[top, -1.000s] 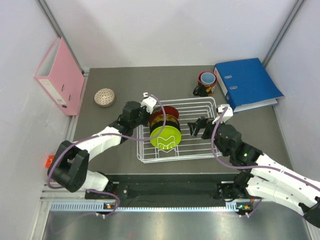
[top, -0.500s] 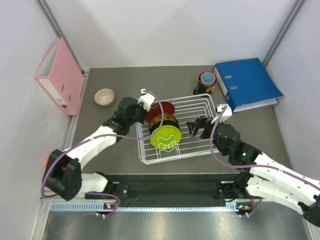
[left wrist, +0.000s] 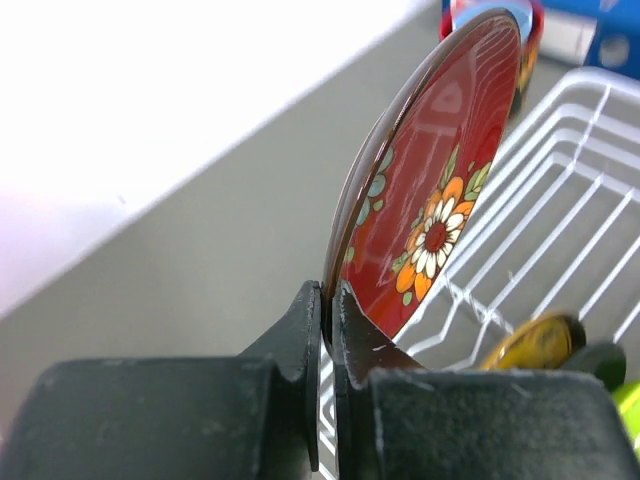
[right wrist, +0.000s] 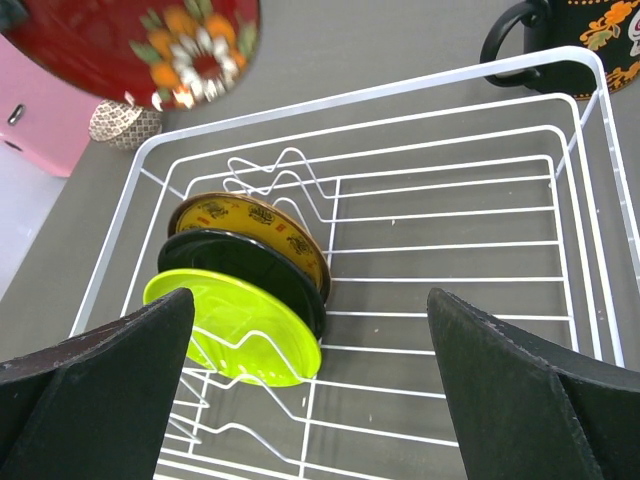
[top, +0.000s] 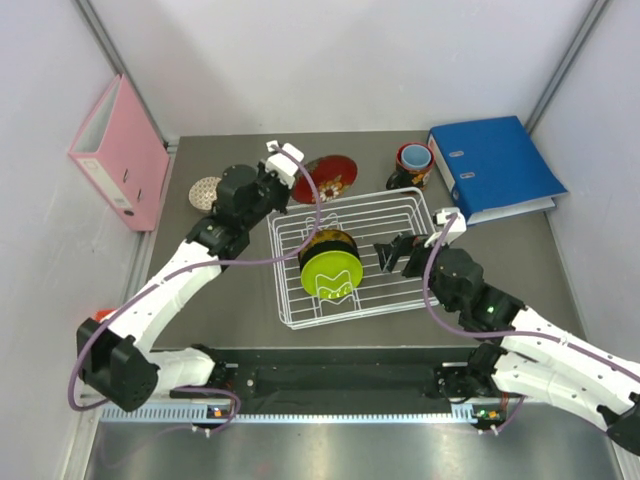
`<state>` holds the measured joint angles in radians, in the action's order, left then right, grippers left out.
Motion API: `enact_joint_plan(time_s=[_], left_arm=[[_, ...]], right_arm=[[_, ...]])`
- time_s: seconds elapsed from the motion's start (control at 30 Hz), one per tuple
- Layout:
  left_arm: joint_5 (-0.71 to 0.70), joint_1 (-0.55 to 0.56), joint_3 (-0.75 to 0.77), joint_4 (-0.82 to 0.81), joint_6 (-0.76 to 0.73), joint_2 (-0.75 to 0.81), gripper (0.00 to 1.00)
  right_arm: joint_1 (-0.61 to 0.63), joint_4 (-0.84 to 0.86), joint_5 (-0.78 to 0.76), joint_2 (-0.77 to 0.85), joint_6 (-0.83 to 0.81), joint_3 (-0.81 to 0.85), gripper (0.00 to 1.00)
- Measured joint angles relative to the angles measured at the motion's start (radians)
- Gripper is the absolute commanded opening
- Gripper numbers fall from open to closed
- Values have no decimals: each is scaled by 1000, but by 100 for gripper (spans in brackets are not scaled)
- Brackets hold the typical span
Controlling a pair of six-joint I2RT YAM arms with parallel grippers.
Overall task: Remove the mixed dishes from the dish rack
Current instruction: Pick up the plate from the dish rack, then place the plate at the center of the board.
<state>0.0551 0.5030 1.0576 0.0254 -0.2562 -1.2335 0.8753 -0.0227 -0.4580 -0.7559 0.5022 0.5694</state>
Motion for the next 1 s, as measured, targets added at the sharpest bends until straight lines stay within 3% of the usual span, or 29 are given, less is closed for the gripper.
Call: enact_joint_plan(time_s=[0.27, 0.37, 0.53, 0.63, 0.8, 1.0], left_arm=[[-110, 1, 69, 7, 48, 10, 0], [-176, -25, 166, 62, 129, -50, 0], [-168, -193, 413, 174, 436, -207, 0], [-74, -341, 554, 209, 682, -330, 0], [97, -502, 558, 144, 1050, -500, 0], [223, -508, 559, 119, 1272, -721, 0]], right_arm=[[0, -1, 0, 15, 0, 0, 100], [0, -1, 0, 29, 0, 0, 100], [0, -10, -1, 58, 6, 0, 100], [0, -24, -2, 76, 7, 0, 100], [0, -42, -2, 110, 17, 1, 100], [0, -55, -3, 139, 18, 2, 100]])
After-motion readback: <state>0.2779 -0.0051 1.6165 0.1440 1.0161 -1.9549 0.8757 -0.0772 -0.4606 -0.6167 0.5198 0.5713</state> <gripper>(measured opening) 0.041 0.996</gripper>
